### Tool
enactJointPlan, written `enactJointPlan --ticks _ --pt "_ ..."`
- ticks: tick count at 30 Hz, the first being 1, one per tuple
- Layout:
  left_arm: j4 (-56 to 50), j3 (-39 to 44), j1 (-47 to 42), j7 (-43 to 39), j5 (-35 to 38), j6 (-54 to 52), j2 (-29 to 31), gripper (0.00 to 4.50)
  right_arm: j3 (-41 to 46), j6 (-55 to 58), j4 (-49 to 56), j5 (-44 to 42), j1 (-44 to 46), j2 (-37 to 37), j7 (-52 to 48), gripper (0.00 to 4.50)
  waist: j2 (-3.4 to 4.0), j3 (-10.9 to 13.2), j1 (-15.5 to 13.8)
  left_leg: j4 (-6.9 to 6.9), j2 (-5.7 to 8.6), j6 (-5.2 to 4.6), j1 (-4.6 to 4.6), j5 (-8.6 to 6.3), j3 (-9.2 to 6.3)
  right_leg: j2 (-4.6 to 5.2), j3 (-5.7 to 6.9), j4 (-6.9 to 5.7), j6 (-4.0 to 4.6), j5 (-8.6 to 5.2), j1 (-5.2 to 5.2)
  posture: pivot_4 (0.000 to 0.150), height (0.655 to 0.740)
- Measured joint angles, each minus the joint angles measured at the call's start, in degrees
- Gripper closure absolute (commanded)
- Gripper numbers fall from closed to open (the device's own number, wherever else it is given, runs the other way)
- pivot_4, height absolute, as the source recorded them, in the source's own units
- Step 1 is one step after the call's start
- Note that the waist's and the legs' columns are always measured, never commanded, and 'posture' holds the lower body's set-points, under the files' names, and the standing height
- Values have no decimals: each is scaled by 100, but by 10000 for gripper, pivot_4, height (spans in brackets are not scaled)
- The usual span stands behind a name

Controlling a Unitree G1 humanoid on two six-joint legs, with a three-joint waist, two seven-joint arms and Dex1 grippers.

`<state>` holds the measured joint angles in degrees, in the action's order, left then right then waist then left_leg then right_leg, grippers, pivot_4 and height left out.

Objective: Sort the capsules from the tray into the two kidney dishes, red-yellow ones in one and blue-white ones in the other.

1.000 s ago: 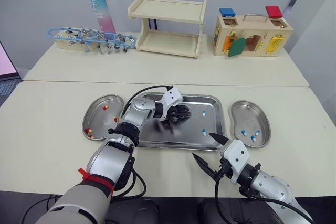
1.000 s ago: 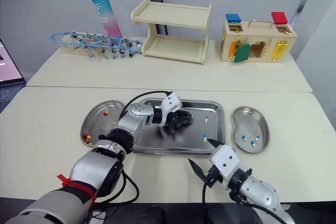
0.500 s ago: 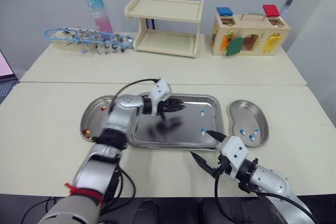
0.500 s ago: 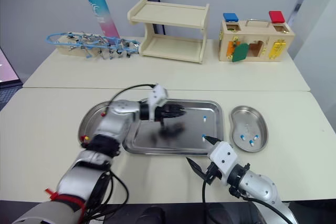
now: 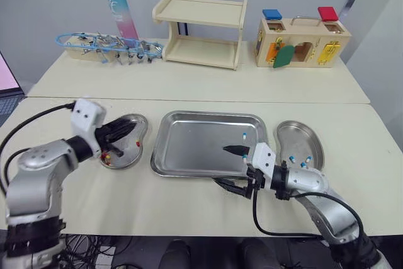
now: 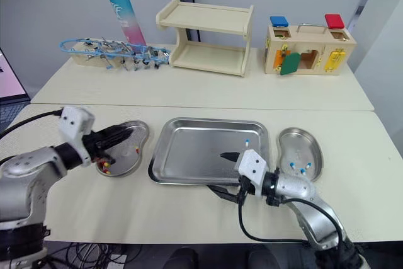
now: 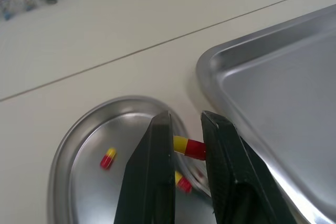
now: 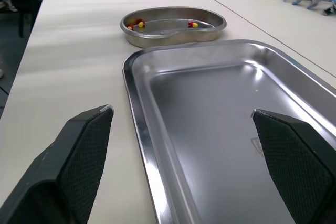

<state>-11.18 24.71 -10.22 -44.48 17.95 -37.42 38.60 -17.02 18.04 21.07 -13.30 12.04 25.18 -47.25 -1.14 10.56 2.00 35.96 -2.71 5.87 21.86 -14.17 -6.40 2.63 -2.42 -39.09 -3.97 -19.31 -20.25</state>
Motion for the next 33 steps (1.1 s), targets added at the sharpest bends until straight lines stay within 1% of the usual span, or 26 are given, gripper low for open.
enactJointPlan --ticks 3,9,10,11,12,19,28,33 --pt "-81 210 210 422 8 -104 -109 40614 -50 -106 -271 0 239 -101 -130 0 0 0 -24 1 0 0 1 0 1 1 -1 0 0 0 0 1500 7400" --pt "-213 219 266 1176 3 -222 -411 40614 -234 -331 -583 105 390 -147 -258 0 0 0 -15 0 0 0 1 0 1 0 -1 -1 1 1 -2 1500 7400" --pt "-213 219 250 1241 15 -229 -428 35014 -232 -348 -592 116 390 -146 -265 0 0 0 -15 0 0 0 1 0 1 0 -1 -1 1 1 -2 1500 7400" --pt "-213 220 218 1287 36 -252 -453 33338 -231 -367 -592 121 390 -143 -265 0 0 0 -15 0 0 1 0 0 1 0 -1 -1 1 1 -2 1500 7400" --pt "-214 219 195 1315 99 -275 -467 30571 -232 -370 -591 121 389 -143 -265 0 0 0 -15 0 0 1 1 0 2 0 -1 -1 1 1 -2 1500 7400" --pt "-214 215 87 1443 335 -425 -485 8425 -232 -364 -539 122 237 -91 -263 0 0 0 -15 0 0 1 0 0 2 0 -2 0 1 1 -2 1500 7400" --pt "-525 286 262 1464 612 -447 -411 8425 -222 -362 -427 121 210 -45 -257 0 0 0 -15 -1 0 1 0 0 2 0 -2 0 1 1 -2 1500 7400" --pt "-630 1052 955 811 1073 -327 76 8425 59 -366 -270 41 88 229 -280 0 1 1 13 -7 0 1 0 0 5 1 -6 2 2 0 -6 1500 7400"
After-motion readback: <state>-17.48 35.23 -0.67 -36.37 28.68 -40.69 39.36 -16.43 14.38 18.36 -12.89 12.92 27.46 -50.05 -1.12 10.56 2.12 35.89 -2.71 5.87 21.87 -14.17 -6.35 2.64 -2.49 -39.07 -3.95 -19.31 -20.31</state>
